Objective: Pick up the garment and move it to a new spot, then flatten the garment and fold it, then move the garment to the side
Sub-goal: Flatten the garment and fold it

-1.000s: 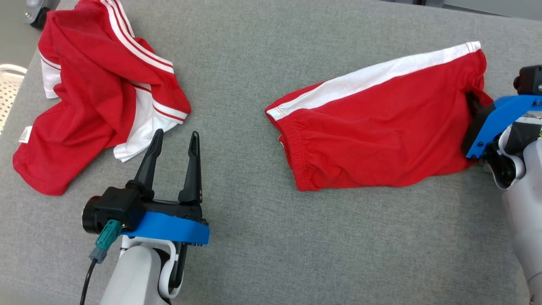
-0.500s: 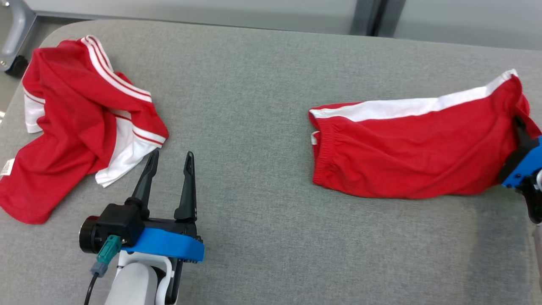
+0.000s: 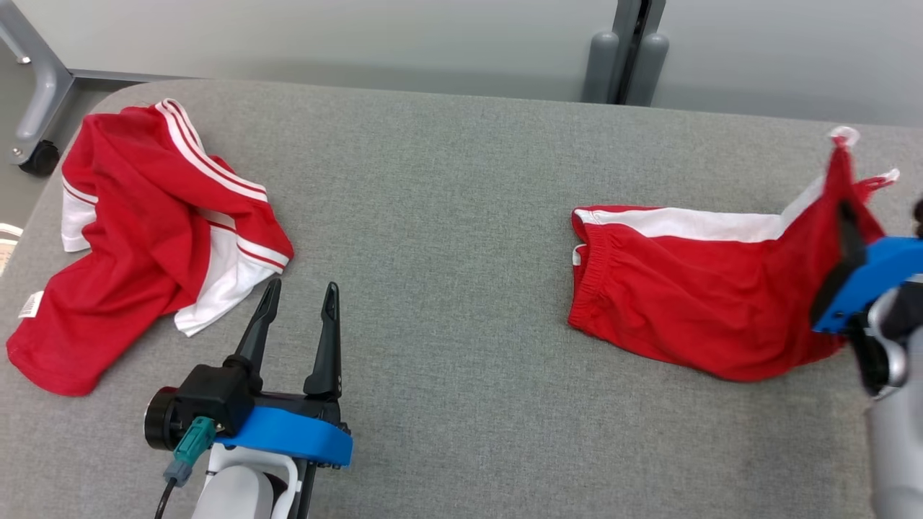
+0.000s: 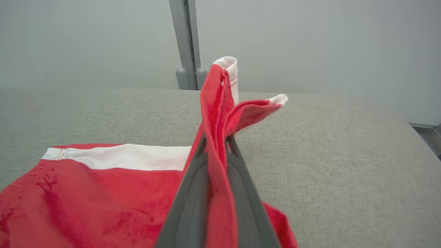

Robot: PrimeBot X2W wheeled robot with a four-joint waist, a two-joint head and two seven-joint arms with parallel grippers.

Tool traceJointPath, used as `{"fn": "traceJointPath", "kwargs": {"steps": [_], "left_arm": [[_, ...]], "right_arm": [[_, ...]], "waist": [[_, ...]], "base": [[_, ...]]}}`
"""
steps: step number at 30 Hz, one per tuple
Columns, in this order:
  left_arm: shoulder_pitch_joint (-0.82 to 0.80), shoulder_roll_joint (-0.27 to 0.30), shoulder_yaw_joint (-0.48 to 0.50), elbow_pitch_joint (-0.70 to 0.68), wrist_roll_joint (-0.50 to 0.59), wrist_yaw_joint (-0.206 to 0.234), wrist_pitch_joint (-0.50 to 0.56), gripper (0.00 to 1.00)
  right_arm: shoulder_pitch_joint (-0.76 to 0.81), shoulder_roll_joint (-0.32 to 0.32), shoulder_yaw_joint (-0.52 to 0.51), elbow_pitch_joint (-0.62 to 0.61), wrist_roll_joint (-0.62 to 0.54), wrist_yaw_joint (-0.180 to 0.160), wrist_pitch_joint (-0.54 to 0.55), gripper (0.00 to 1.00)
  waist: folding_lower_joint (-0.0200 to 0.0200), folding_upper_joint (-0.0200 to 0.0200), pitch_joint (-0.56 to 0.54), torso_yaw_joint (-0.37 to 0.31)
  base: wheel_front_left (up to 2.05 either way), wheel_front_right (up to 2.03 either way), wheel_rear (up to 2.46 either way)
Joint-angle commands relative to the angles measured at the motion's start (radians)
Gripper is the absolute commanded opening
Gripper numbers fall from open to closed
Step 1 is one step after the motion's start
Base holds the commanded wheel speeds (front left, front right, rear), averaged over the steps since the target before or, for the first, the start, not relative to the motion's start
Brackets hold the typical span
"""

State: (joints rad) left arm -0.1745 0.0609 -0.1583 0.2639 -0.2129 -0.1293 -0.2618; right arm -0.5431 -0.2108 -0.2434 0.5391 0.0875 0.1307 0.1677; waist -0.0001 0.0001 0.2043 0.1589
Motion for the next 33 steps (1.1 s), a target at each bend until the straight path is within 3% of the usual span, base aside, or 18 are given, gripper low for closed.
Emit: {"fn": "traceJointPath", "kwargs": {"steps": [1, 9, 18, 19, 20, 21, 26, 30, 33], "left_arm": [[0.006, 0.006, 0.001, 0.002, -0.007, -0.001, -0.004, 1.00], [0.011, 0.005, -0.009, 0.001, -0.015, -0.001, -0.004, 1.00], [-0.003, -0.003, -0.011, 0.001, -0.033, -0.001, -0.004, 1.00], [-0.006, -0.003, -0.011, -0.001, -0.034, -0.001, -0.004, 1.00], [-0.007, -0.004, -0.010, -0.002, -0.033, -0.001, -0.004, 1.00], [-0.007, -0.005, -0.009, -0.004, -0.034, -0.001, -0.004, 1.00], [0.003, -0.007, 0.006, -0.005, -0.032, -0.001, -0.004, 1.00], [0.019, -0.007, 0.027, -0.005, -0.025, -0.001, -0.004, 1.00], [0.028, -0.007, 0.039, -0.012, -0.022, -0.001, -0.004, 1.00]], "right_arm": [[0.016, 0.027, 0.026, -0.026, -0.012, 0.000, 0.016, 0.00], [-0.032, 0.112, 0.140, -0.028, -0.020, 0.000, 0.091, 0.00], [-0.098, 0.157, 0.216, 0.157, -0.056, 0.000, 0.109, 0.00], [-0.105, 0.159, 0.223, 0.175, -0.054, 0.000, 0.104, 0.31], [-0.111, 0.160, 0.234, 0.189, -0.046, 0.000, 0.098, 0.49], [-0.114, 0.160, 0.253, 0.204, -0.028, 0.000, 0.091, 1.00], [-0.106, 0.159, 0.390, 0.208, 0.154, 0.000, 0.076, 1.00], [-0.081, 0.159, 0.506, 0.114, 0.361, 0.000, 0.083, 1.00], [-0.068, 0.157, 0.542, 0.017, 0.428, 0.000, 0.071, 1.00]], "waist": [[0.0001, -0.0001, -0.007, 0.003], [0.0001, -0.0001, -0.013, 0.027], [0.0001, -0.0001, 0.011, 0.070], [0.0001, -0.0001, 0.014, 0.075], [0.0001, -0.0001, 0.015, 0.078], [0.0001, -0.0001, 0.016, 0.081], [0.0001, -0.0001, 0.007, 0.080], [0.0001, -0.0001, -0.009, 0.060], [0.0001, -0.0001, -0.022, 0.039]], "base": [[0.00, 0.00, 0.00], [0.00, 0.00, 0.00], [0.00, 0.00, 0.00], [0.00, 0.00, 0.00], [0.00, 0.00, 0.00], [0.00, 0.00, 0.00], [0.00, 0.00, 0.00], [0.00, 0.00, 0.00], [0.00, 0.00, 0.00]]}}
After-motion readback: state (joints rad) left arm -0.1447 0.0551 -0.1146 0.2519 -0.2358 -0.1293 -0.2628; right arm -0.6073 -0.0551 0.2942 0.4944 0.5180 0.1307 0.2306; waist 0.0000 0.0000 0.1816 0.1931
